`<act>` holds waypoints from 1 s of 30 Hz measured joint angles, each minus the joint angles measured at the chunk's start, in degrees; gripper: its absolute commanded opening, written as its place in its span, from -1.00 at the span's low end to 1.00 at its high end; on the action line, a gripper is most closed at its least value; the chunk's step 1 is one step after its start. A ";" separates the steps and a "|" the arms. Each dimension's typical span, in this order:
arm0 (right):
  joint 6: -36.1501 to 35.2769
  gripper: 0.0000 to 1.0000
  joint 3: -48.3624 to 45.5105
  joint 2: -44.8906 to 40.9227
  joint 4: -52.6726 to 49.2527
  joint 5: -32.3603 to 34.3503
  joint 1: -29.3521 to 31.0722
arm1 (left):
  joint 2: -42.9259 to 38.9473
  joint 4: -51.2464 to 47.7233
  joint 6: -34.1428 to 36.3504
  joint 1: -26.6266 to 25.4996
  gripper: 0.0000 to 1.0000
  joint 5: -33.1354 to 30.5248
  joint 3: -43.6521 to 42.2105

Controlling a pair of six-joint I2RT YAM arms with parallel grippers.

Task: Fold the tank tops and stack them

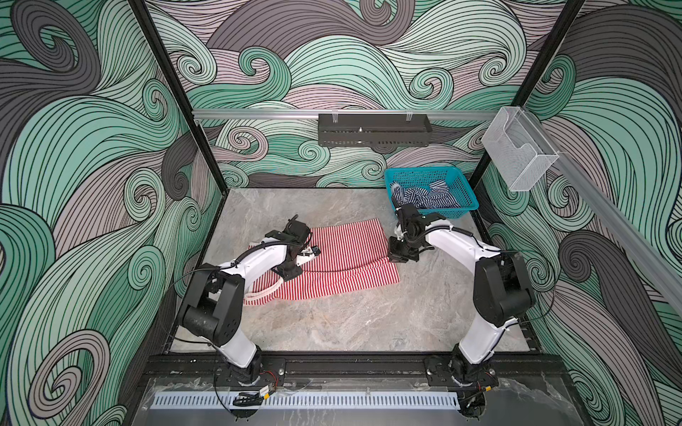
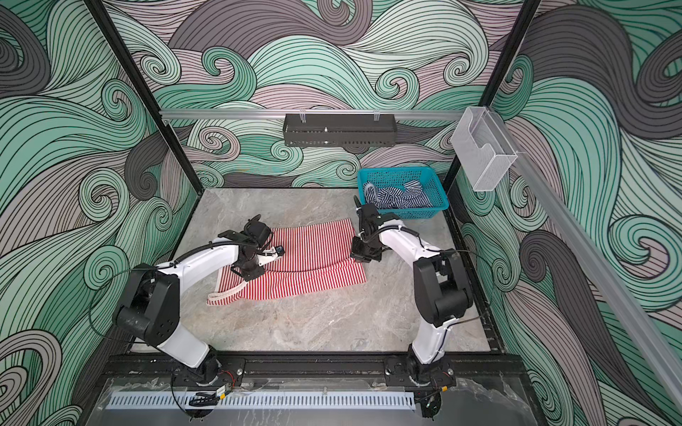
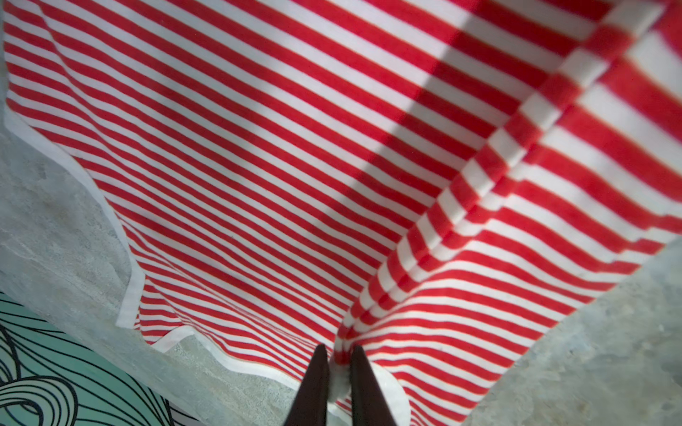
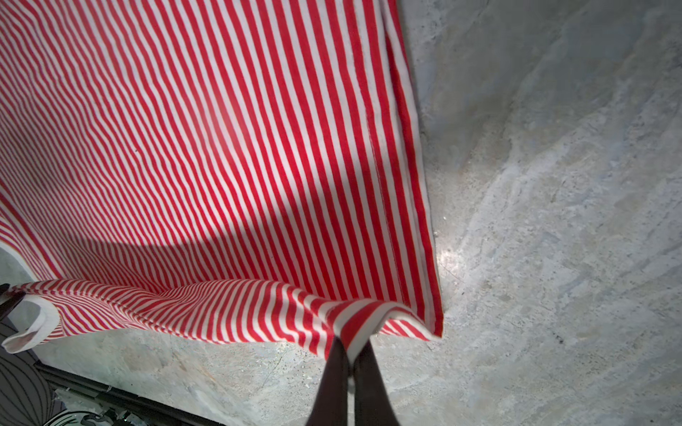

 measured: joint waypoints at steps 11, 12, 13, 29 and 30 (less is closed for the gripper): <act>-1.05 -0.44 1.16 3.52 0.96 1.20 -1.18 | 2.58 2.40 -0.35 0.00 -0.51 -1.86 0.42; -1.27 -0.26 1.18 3.65 1.14 1.11 -1.29 | 2.82 2.64 -0.46 0.00 -0.45 -2.29 0.42; -1.38 -0.12 1.20 3.69 1.27 0.94 -1.33 | 3.04 2.89 -0.68 0.00 -0.39 -2.69 0.42; 0.79 -0.62 -5.79 -2.93 6.51 1.46 6.21 | -15.47 0.26 -3.39 1.97 -0.10 -4.42 -11.91; 1.03 -0.63 -6.71 -2.47 6.97 1.25 6.95 | -16.24 -0.15 -3.17 2.40 -0.10 -4.15 -13.49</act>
